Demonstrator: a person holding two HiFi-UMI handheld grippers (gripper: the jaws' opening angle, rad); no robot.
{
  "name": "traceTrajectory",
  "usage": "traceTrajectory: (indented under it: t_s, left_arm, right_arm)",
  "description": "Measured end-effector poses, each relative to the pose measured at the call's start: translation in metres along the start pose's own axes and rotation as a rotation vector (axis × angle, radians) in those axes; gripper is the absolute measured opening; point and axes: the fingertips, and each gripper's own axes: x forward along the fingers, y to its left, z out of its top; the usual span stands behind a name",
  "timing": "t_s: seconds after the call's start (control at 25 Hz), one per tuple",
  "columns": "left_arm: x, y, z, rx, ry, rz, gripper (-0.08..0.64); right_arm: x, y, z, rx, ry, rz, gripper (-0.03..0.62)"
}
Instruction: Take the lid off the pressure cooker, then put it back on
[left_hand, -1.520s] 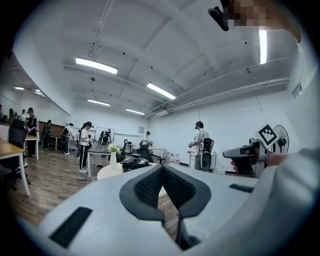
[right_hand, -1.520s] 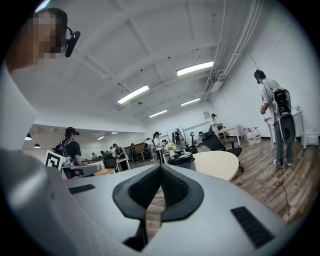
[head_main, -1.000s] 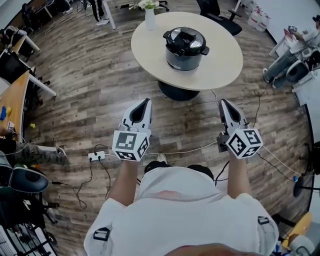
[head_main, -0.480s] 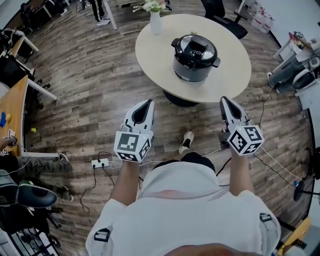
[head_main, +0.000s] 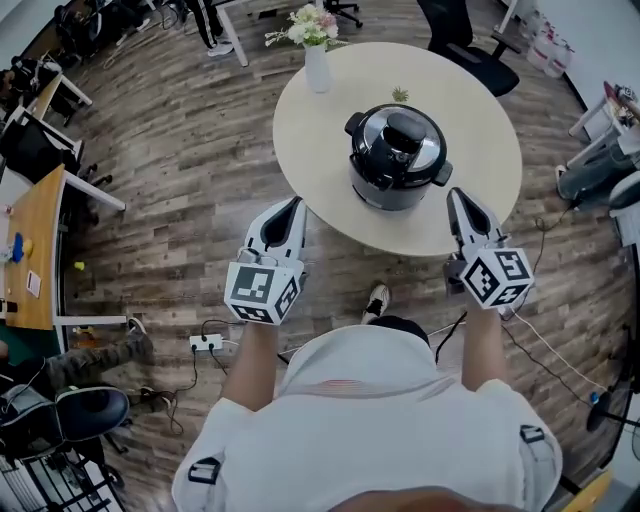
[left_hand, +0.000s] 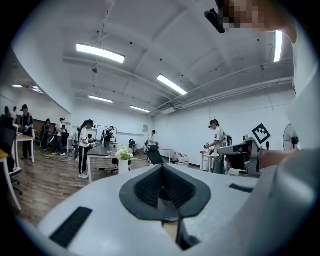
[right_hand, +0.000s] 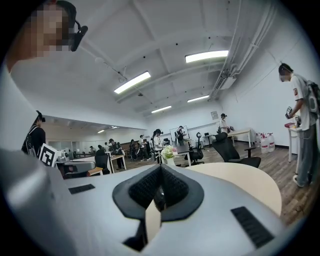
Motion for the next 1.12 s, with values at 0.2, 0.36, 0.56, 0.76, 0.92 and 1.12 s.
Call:
traceTrajectory:
  t_s: [0.2,0.36,0.56,0.76,0.92,1.12]
  left_arm:
    - [0.085,-0.001,0.014,0.018,-0.007,0.004,0.005]
    - [0.138,0.002,0.018,0.036,-0.002,-0.004,0.005]
    - [0.181,0.024,0.02,0.022,0.002,-0.06,0.005]
    - [0.22,0.053,0.025,0.015,-0.019,-0.166,0.005]
    - [0.236,0.075,0.04,0.047,-0.052,-0.252,0.005]
    - [0.247,0.101,0.044,0.06,-0.062,-0.282,0.005]
  right_arm:
    - [0.046,-0.072,0.021,0.008,-0.013,0.007,0.001]
    - [0.074,-0.118,0.029,0.016,-0.034,-0.022,0.0]
    - [0.095,-0.138,0.03,0.013,-0.036,-0.091,0.0]
    - [0.109,-0.143,0.04,-0.004,-0.065,-0.218,0.0]
    - [0.114,-0.121,0.052,-0.097,-0.075,-0.346,0.001]
    - [0.121,-0.107,0.053,-0.1,-0.089,-0.414,0.0]
